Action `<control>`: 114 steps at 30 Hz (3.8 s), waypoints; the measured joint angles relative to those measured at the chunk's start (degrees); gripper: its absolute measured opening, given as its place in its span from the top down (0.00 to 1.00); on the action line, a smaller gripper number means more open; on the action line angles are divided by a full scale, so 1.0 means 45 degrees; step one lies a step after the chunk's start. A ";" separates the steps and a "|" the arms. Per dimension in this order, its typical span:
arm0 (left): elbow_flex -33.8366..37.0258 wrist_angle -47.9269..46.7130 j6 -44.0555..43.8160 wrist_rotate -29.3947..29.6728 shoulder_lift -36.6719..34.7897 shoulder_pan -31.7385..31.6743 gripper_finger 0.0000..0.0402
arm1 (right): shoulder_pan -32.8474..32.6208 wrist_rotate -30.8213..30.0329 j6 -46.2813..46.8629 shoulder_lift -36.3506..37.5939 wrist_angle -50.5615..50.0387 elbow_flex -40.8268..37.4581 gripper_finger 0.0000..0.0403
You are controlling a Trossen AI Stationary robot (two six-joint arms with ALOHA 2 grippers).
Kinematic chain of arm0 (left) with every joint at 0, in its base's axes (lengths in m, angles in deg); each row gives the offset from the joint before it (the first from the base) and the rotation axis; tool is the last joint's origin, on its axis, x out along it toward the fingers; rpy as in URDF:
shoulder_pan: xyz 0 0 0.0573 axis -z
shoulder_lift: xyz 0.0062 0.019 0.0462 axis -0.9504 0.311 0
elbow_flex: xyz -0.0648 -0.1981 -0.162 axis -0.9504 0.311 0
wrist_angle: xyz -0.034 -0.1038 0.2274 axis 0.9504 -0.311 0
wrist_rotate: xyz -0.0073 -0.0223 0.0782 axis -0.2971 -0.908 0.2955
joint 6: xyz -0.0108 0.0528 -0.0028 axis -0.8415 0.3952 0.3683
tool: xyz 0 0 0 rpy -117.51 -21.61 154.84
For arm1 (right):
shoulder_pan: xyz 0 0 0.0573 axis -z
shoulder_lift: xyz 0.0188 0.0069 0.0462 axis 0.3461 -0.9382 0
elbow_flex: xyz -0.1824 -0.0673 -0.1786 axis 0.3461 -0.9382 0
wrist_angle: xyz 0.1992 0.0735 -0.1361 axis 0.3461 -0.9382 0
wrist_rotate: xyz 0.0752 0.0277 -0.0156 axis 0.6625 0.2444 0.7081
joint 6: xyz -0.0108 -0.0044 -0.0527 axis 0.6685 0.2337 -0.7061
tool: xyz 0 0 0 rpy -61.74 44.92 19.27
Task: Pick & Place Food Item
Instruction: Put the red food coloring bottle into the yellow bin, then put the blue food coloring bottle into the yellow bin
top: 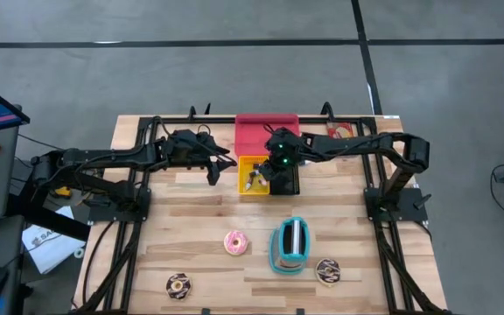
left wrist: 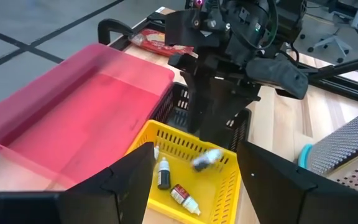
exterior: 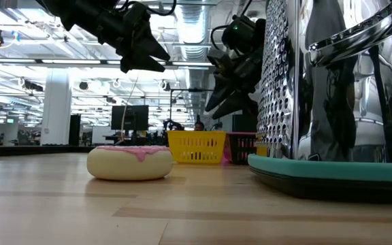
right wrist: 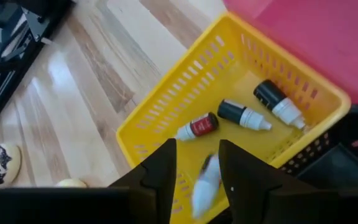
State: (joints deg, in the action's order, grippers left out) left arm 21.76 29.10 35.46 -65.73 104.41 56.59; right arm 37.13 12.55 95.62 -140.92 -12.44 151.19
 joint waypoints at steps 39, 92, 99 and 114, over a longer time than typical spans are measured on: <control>0.0000 -0.0150 0.0138 0.0240 -0.0002 -0.0049 0.44 | 0.3703 -0.2269 -1.6270 0.2923 -0.6172 -0.2205 0.71; 0.0000 -0.0284 -0.0959 0.0687 -0.0005 -0.0049 0.44 | 0.4572 0.0344 -1.6169 0.0773 -0.3176 -0.3395 0.71; 0.0000 -0.0284 -0.1062 0.0687 -0.0005 -0.0049 0.44 | 0.4586 0.0489 -1.4023 0.1458 -0.3019 -0.3395 0.71; 0.0000 -0.0280 -0.1091 0.0687 -0.0005 -0.0049 0.44 | 0.3732 0.0266 -1.0213 0.1787 -0.2027 -0.3520 0.71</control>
State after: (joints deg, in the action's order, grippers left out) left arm 21.76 27.84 30.55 -62.64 104.39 56.37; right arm 53.92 13.75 49.66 -132.87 -21.56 135.35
